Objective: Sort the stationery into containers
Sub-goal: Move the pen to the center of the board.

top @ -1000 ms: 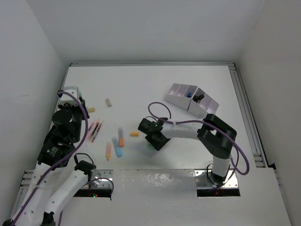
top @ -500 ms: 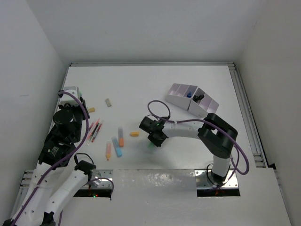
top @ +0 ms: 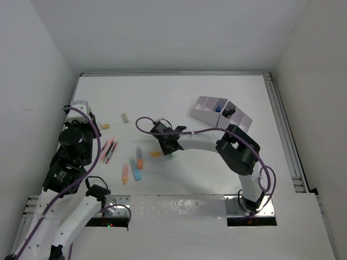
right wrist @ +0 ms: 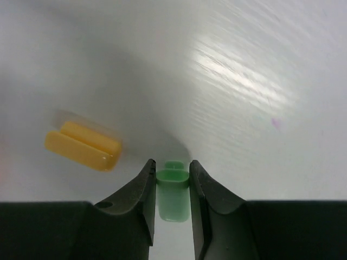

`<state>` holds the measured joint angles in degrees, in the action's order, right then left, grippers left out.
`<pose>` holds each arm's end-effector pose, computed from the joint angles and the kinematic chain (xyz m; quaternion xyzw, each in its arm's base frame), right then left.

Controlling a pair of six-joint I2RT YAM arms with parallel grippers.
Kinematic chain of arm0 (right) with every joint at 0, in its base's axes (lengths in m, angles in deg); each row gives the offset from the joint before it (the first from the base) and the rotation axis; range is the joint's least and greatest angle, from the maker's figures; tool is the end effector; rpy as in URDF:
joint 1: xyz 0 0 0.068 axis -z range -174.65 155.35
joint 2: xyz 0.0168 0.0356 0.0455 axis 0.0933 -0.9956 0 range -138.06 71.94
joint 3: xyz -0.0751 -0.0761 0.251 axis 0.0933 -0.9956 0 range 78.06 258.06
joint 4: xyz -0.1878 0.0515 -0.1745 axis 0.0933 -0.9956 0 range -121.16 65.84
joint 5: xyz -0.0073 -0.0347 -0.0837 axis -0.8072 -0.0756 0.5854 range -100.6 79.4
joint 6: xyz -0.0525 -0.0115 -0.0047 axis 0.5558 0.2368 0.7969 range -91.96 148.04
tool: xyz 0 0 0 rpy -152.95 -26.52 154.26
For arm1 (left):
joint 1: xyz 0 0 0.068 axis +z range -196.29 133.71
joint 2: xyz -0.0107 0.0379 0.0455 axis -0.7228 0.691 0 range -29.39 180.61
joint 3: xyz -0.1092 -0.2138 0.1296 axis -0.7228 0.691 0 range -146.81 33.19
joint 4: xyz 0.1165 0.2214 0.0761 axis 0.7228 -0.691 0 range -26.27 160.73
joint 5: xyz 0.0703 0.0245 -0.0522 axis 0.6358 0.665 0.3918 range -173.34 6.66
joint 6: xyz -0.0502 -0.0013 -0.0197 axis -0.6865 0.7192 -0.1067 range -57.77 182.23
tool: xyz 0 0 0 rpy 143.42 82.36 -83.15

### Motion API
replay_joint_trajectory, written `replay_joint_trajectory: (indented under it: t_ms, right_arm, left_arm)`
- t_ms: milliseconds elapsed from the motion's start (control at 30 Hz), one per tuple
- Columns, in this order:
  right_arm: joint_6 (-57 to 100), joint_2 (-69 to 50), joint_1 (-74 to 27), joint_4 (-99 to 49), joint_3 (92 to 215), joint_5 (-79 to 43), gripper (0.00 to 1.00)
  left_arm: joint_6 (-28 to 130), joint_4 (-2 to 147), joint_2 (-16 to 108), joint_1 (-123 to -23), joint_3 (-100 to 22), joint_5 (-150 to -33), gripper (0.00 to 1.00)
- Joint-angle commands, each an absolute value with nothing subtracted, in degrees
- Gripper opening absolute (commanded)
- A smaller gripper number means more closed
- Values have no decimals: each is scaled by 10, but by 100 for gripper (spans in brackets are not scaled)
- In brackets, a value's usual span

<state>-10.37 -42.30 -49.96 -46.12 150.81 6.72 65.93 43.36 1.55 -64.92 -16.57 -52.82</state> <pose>0.2363 0.3229 0.1402 -0.1072 0.9568 0.0655 0.2622 0.1098 -0.0179 0.3696 -0.0269 0.7506 0.1161 0.6500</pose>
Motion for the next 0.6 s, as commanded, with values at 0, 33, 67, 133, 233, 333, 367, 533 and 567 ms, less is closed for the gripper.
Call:
replay_joint_trajectory:
  t_ms: [0,33,67,133,233,333,367,533,567]
  right_arm:
    - [161,-452,-520,-480,1562,41,22]
    - [210,-457,-525,-486,1568,50,25]
    - [229,-461,-532,-489,1574,52,31]
    - [264,-461,-536,-490,1571,59,41]
    - [266,-448,-537,-491,1575,72,63]
    - [216,-413,-536,-483,1582,95,74]
    - [195,-387,-536,-471,1583,102,76]
    - [-24,-307,-536,-422,1553,117,78]
    - [-72,-298,-536,-427,1541,130,77]
  left_arm:
    - [667,464,8,-642,-163,-518,0]
    - [668,464,7,-642,-162,-517,0]
    - [671,466,6,-642,-162,-515,0]
    - [672,467,5,-641,-161,-512,0]
    - [675,471,6,-641,-162,-508,0]
    - [676,473,6,-641,-161,-507,0]
    - [675,474,7,-641,-160,-506,0]
    - [670,482,6,-640,-154,-508,0]
    - [669,482,6,-638,-155,-509,0]
